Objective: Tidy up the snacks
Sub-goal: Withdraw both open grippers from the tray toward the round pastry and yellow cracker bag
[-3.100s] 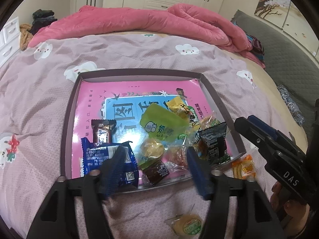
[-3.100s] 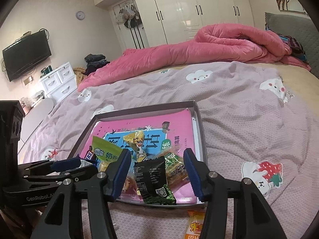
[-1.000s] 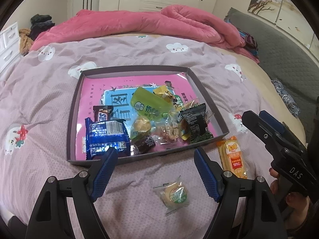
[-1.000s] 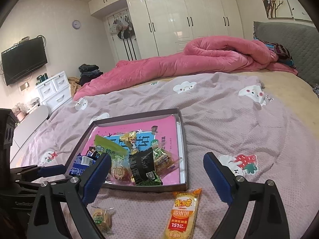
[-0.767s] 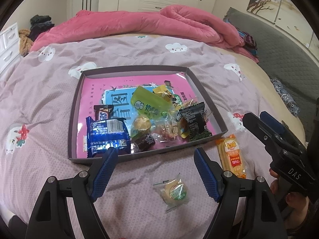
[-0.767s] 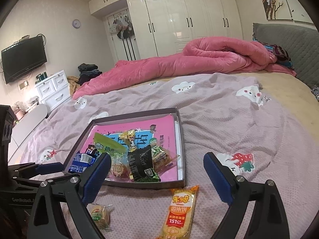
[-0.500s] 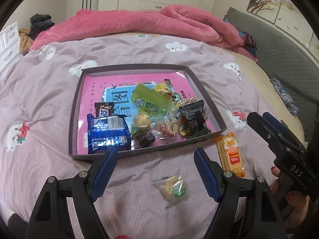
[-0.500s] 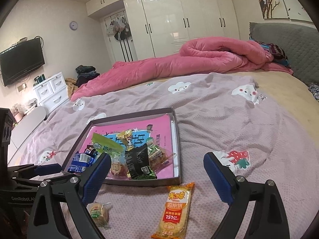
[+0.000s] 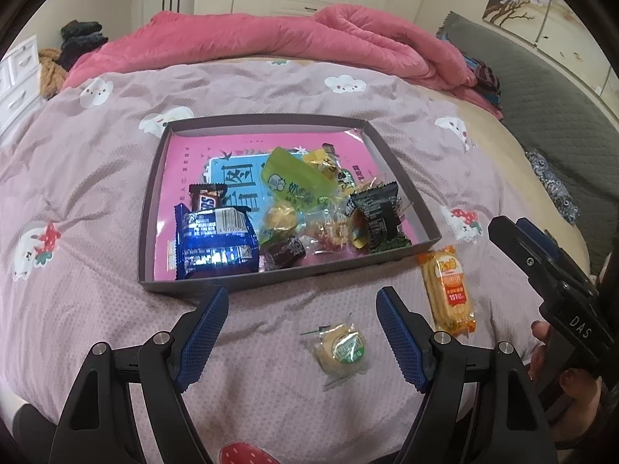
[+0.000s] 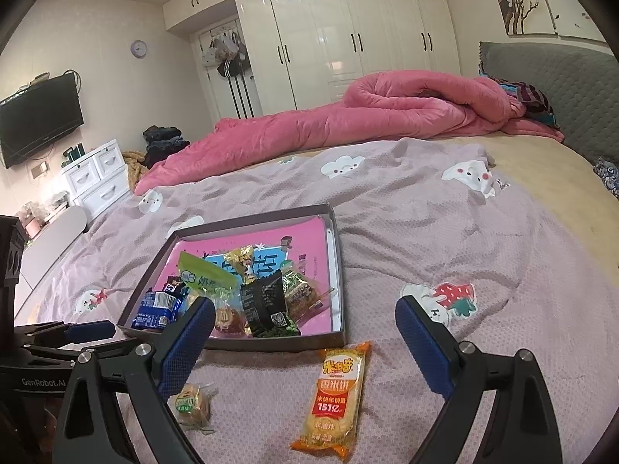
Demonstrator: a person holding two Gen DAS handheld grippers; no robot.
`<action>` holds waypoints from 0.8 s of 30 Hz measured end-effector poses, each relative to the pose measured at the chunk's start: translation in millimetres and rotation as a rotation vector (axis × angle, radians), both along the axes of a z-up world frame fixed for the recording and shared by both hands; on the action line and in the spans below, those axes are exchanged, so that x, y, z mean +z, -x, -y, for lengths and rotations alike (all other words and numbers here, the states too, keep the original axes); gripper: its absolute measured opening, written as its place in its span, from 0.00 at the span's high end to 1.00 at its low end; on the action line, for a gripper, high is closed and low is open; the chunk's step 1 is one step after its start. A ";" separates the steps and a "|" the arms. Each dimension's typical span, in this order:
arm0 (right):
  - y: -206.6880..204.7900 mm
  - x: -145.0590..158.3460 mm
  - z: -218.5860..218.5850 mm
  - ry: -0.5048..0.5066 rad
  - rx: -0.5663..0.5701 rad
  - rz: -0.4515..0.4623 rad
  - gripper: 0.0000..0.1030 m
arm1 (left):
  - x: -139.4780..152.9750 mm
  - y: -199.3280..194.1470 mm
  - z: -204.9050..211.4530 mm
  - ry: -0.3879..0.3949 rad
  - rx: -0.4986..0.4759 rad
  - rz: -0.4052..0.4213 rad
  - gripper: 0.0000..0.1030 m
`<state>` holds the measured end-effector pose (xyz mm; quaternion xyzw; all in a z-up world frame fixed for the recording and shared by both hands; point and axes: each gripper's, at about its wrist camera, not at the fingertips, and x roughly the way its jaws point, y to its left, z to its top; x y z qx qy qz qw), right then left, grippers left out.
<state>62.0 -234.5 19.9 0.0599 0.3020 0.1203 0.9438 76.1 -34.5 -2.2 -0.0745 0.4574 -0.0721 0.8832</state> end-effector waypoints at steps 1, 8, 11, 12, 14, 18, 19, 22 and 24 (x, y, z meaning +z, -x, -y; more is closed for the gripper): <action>0.7 -0.4 -0.1 0.001 -0.001 -0.003 0.08 | -0.7 0.5 0.3 -0.003 -0.003 -0.002 0.22; 6.8 -3.1 -0.4 0.010 0.002 -0.025 0.08 | -5.2 5.7 3.9 -0.009 -0.013 -0.020 0.22; 8.4 -4.3 0.1 0.011 0.000 -0.033 0.08 | -6.9 8.3 6.6 -0.014 -0.023 -0.024 0.22; 8.8 -5.1 0.5 0.010 -0.001 -0.040 0.08 | -7.6 9.1 7.5 -0.015 -0.026 -0.026 0.22; 9.4 -7.0 0.7 0.008 -0.004 -0.052 0.08 | -9.0 10.1 8.8 -0.012 -0.032 -0.030 0.22; 10.2 -9.6 1.4 0.013 -0.008 -0.068 0.08 | -12.5 11.3 12.0 -0.017 -0.040 -0.042 0.22; 10.4 -9.9 1.7 0.015 -0.007 -0.071 0.08 | -13.0 11.6 12.1 -0.014 -0.041 -0.044 0.22; 11.7 -11.6 2.0 0.018 -0.010 -0.080 0.08 | -13.8 13.3 12.1 -0.012 -0.043 -0.049 0.22; 12.8 -12.9 2.0 0.020 -0.010 -0.087 0.08 | -14.3 13.1 12.4 -0.013 -0.043 -0.052 0.22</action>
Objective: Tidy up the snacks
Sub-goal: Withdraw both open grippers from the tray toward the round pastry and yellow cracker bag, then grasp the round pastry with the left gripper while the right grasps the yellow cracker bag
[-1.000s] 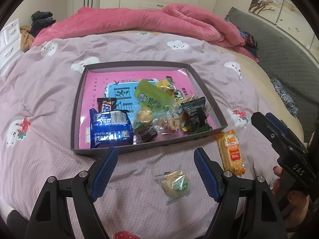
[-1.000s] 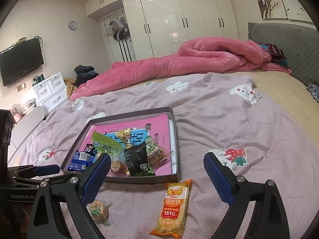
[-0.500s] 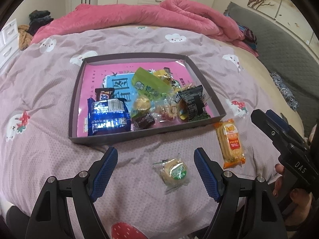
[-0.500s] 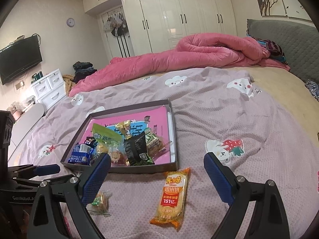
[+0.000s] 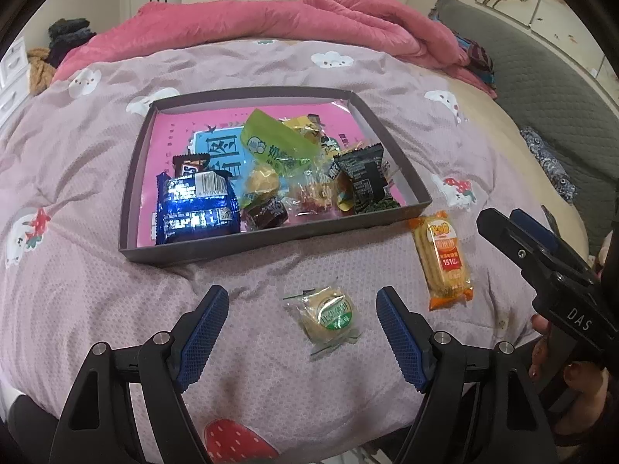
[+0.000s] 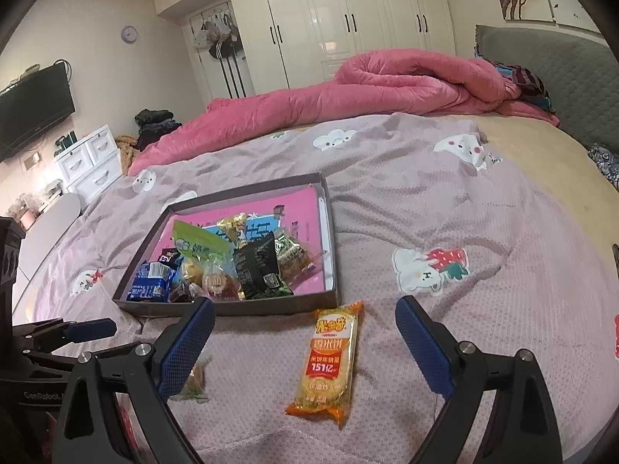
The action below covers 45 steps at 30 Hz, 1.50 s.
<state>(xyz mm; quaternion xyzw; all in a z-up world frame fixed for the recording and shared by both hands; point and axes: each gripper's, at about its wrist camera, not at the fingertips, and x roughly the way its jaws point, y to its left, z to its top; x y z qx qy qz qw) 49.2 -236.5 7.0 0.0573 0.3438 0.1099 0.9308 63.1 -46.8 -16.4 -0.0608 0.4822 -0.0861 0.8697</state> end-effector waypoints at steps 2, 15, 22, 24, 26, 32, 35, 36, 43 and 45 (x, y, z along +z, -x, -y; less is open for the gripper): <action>1.3 -1.0 -0.5 0.003 0.002 -0.006 0.08 | -0.3 0.5 -0.2 0.005 0.000 -0.003 0.22; 3.8 -8.7 0.6 0.012 -0.009 -0.050 0.08 | -8.5 -0.5 3.2 0.007 -0.008 -0.030 0.22; 2.0 -15.2 2.5 0.001 -0.015 -0.085 0.08 | -17.2 -0.9 5.5 0.020 -0.011 -0.057 0.22; 1.3 -16.9 4.0 -0.001 -0.022 -0.094 0.08 | -20.2 -1.0 7.2 0.021 -0.013 -0.066 0.22; 0.4 -18.6 4.9 0.003 -0.028 -0.104 0.08 | -24.4 -1.3 8.3 0.026 -0.014 -0.078 0.22; -7.0 -30.8 4.0 0.021 -0.029 -0.162 0.08 | -38.3 -5.0 9.2 0.049 -0.002 -0.124 0.22; -11.1 -37.5 2.4 0.034 -0.026 -0.189 0.08 | -43.7 -7.9 9.5 0.058 0.009 -0.142 0.22; -13.1 -40.2 1.5 0.038 -0.024 -0.200 0.08 | -45.7 -9.2 9.8 0.059 0.011 -0.148 0.22; -25.3 -57.6 0.8 0.066 -0.042 -0.265 0.12 | -55.4 -18.4 17.3 0.056 0.017 -0.164 0.23; -29.1 -62.0 0.8 0.079 -0.045 -0.275 0.19 | -58.2 -21.1 19.1 0.056 0.017 -0.169 0.22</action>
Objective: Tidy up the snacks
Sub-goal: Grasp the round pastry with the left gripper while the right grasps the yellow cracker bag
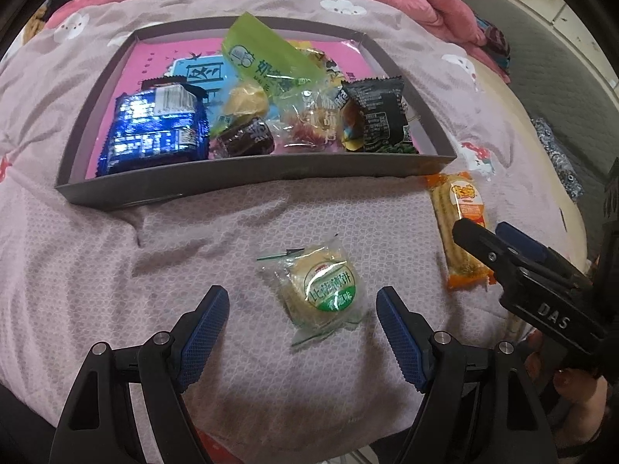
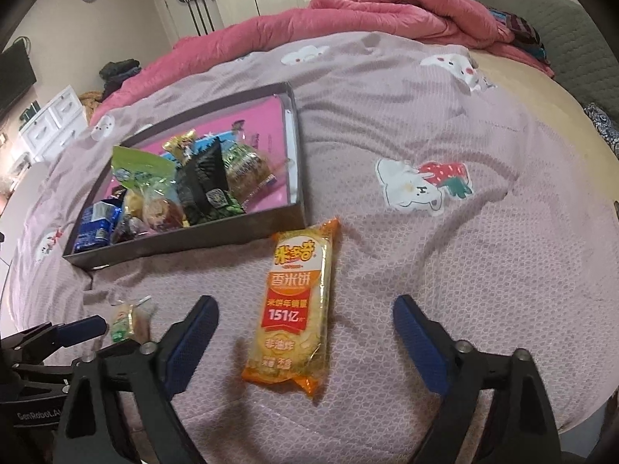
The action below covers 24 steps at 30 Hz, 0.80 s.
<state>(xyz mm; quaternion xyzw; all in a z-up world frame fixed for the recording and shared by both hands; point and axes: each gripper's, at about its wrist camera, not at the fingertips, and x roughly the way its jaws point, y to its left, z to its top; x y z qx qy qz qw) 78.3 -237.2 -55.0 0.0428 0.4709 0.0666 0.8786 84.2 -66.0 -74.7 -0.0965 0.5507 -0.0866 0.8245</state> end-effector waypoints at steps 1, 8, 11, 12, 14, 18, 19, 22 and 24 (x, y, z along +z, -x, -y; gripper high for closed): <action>-2.0 -2.2 -0.5 0.015 -0.002 -0.007 0.26 | -2.1 -1.4 1.4 -0.004 0.002 -0.004 0.23; -11.0 -10.8 -12.0 0.083 0.048 -0.011 0.55 | -6.9 -6.1 2.1 -0.009 0.019 -0.003 0.22; -8.9 -7.1 -16.8 0.108 0.069 0.009 0.65 | -8.3 -6.9 2.8 -0.007 0.018 0.001 0.22; -8.0 -6.1 -17.2 0.112 0.074 0.013 0.65 | -8.3 -7.2 2.9 -0.001 0.019 0.005 0.22; -6.4 -4.5 -14.7 0.090 0.071 0.013 0.66 | -8.2 -6.9 1.6 0.006 0.025 0.009 0.30; -1.4 2.4 -1.8 0.003 0.041 0.022 0.66 | -8.7 -8.6 -3.8 0.001 0.043 0.012 0.52; -0.9 3.9 -0.2 -0.010 0.037 0.024 0.66 | -8.9 -9.4 -6.3 0.007 0.049 0.014 0.57; 3.3 11.7 6.4 -0.061 0.015 0.053 0.66 | -9.4 -10.0 -14.1 0.050 0.061 0.018 0.59; 5.7 16.7 8.0 -0.071 0.009 0.074 0.66 | -7.8 -9.1 -18.4 0.071 0.063 0.029 0.60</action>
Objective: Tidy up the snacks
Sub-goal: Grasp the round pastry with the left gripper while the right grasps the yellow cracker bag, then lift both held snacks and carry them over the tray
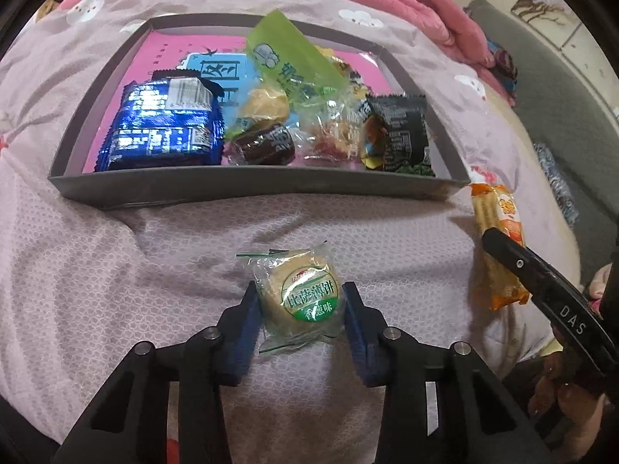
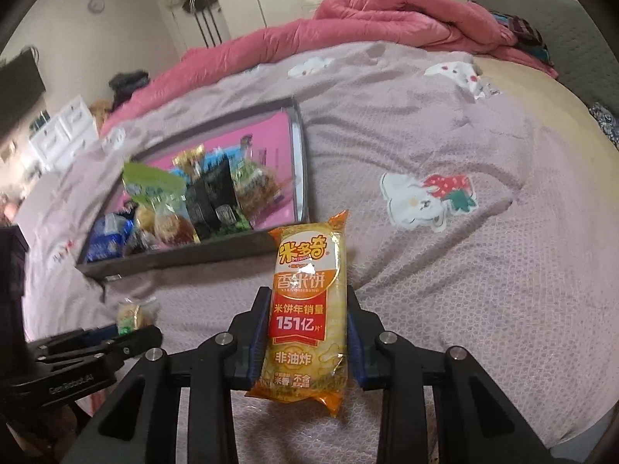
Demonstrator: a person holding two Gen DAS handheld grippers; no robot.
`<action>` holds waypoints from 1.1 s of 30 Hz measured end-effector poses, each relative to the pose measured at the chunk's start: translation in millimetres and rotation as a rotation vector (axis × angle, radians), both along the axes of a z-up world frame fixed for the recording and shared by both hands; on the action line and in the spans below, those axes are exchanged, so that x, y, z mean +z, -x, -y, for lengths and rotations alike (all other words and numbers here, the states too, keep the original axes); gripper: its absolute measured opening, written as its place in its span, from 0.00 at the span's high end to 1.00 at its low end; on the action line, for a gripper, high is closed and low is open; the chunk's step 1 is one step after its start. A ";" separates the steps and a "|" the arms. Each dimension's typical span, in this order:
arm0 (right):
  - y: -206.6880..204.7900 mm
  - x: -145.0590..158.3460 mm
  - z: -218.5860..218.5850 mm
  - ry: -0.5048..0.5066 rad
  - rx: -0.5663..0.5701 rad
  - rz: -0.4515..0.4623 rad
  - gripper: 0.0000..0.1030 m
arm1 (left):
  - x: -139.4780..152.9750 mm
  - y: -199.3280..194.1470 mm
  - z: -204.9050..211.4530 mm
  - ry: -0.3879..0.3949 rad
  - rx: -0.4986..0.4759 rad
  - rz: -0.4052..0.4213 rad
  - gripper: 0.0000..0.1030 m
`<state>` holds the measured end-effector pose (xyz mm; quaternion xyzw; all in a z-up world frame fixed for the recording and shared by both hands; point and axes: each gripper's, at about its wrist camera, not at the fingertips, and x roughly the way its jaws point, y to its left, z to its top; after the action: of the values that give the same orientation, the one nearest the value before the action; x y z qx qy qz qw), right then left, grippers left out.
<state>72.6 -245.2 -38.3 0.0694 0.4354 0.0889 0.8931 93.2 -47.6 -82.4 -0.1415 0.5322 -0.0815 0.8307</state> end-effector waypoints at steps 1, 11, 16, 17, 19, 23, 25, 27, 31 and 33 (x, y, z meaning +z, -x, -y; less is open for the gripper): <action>1.4 2.6 0.7 -0.012 -0.001 0.010 0.66 | 1.3 0.8 -1.3 0.007 -0.001 0.006 0.60; 7.1 8.5 10.2 -0.059 -0.034 0.020 0.66 | 28.4 7.6 -12.6 0.002 0.001 0.081 0.60; 14.6 16.1 11.5 -0.024 -0.049 0.055 0.67 | 36.8 7.9 -14.8 0.005 -0.002 0.101 0.60; 15.5 17.9 12.5 -0.032 -0.045 0.064 0.67 | 38.2 8.0 -15.0 0.007 -0.003 0.104 0.60; 16.1 21.8 13.2 -0.040 -0.044 0.085 0.67 | 42.1 10.0 -16.9 0.008 0.000 0.116 0.60; 16.0 31.2 13.5 -0.066 -0.040 0.135 0.67 | 51.4 13.0 -20.4 0.004 0.006 0.143 0.60; 15.4 37.7 11.6 -0.081 -0.034 0.169 0.67 | 55.7 12.7 -21.9 -0.002 0.010 0.157 0.60; 14.3 42.9 8.4 -0.091 -0.023 0.190 0.67 | 60.9 13.7 -25.0 -0.009 0.015 0.173 0.60; 11.9 49.4 -1.9 -0.090 0.006 0.222 0.67 | 68.7 12.2 -29.0 -0.018 0.019 0.194 0.60; 9.8 52.8 -6.8 -0.083 0.022 0.239 0.67 | 74.1 9.7 -33.0 -0.018 0.029 0.209 0.60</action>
<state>62.8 -238.4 14.5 0.0905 0.3228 0.1241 0.9339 83.5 -14.6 -8.3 -0.1327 0.4412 -0.0789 0.8840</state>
